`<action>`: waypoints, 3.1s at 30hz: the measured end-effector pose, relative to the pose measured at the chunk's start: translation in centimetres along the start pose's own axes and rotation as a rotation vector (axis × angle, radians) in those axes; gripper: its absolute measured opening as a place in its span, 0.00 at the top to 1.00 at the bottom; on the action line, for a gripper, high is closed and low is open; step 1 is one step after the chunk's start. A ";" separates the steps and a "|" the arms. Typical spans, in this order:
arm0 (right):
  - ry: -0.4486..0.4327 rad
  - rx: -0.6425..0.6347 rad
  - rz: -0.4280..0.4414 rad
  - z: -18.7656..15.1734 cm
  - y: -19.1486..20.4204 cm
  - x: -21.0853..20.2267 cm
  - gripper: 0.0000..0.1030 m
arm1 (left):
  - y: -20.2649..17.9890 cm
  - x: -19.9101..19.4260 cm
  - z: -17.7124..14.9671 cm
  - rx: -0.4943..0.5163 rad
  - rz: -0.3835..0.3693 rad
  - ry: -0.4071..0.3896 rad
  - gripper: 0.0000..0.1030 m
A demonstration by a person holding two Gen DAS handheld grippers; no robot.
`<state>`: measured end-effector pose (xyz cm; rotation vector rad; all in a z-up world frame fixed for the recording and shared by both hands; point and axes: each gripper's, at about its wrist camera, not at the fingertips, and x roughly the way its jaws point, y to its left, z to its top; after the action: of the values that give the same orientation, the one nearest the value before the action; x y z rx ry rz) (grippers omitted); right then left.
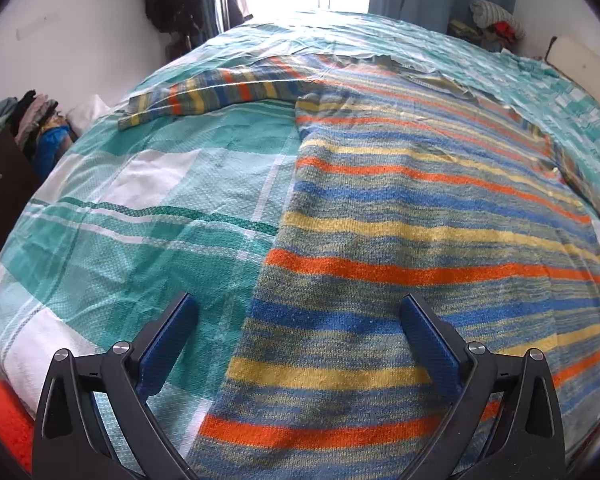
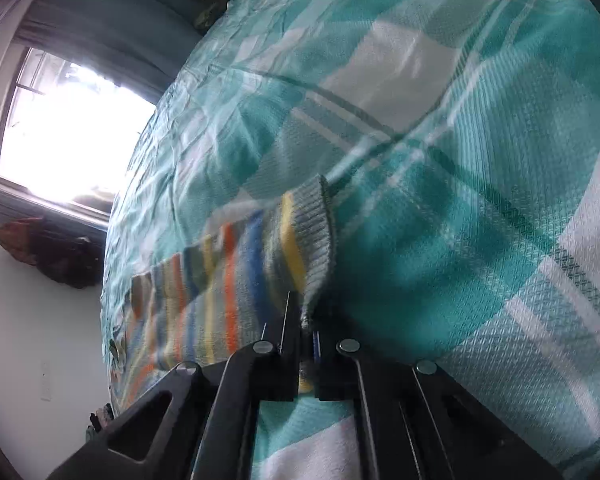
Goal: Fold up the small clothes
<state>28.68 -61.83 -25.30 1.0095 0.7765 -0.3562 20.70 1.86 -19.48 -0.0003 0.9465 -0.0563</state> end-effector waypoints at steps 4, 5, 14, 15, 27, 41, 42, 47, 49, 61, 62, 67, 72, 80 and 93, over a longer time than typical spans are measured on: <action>-0.075 -0.225 0.048 -0.3 8.5 -3.4 0.96 | 0.3 -0.4 0.0 -0.007 -0.031 0.005 0.02; -0.075 -0.295 0.076 -0.6 11.6 -3.9 0.96 | 0.2 -0.4 0.1 -0.006 -0.038 0.005 0.02; 0.169 -0.714 0.323 -11.9 36.5 2.3 0.82 | 0.6 -0.7 0.5 -0.011 -0.063 -0.004 0.02; 0.256 -0.709 0.348 -12.8 38.0 4.3 0.59 | 0.9 -0.6 0.5 -0.022 -0.066 0.002 0.02; 0.295 -0.539 0.232 -9.0 30.6 7.5 0.50 | 1.2 -0.3 1.2 -0.035 -0.111 0.011 0.02; 0.340 -0.541 -0.030 -7.6 26.1 16.6 0.78 | 0.5 1.3 0.8 0.000 -0.066 0.046 0.01; 0.333 -0.540 -0.072 -7.2 25.8 18.1 0.86 | 0.5 1.4 0.8 0.001 -0.066 0.047 0.01; 0.163 -0.495 -0.082 -7.5 26.6 15.7 0.88 | 0.7 1.4 0.7 -0.001 -0.071 0.053 0.01; 0.176 -0.580 -0.031 -9.7 27.6 13.4 0.88 | 0.7 1.4 0.8 0.001 -0.071 0.055 0.01; 0.308 -1.056 -0.116 -33.9 15.6 -4.3 0.84 | 0.6 -1.0 -2.0 0.116 -0.015 0.134 0.01; 0.284 -1.066 -0.130 -35.0 14.9 -5.6 0.84 | 0.7 -1.2 -2.2 0.113 -0.013 0.135 0.01; 0.212 -1.029 -0.133 -36.8 16.9 -9.4 0.84 | 0.5 -2.2 -2.6 0.099 0.002 0.124 0.01; 0.164 -1.128 -0.119 -40.5 22.1 -7.7 0.49 | 0.0 -1.5 -3.1 0.112 0.011 0.123 0.00; 0.250 -1.113 -0.215 -43.1 21.0 -3.7 0.46 | 0.1 -1.1 -3.3 0.121 -0.004 0.124 0.01; 0.220 -1.137 -0.167 -43.3 20.4 -3.6 0.42 | 17.0 7.5 14.1 -0.506 -0.174 0.059 0.02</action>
<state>20.52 -14.63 -23.10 -0.0918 1.0672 0.0886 37.29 18.15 -17.74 -0.5510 0.9968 0.0241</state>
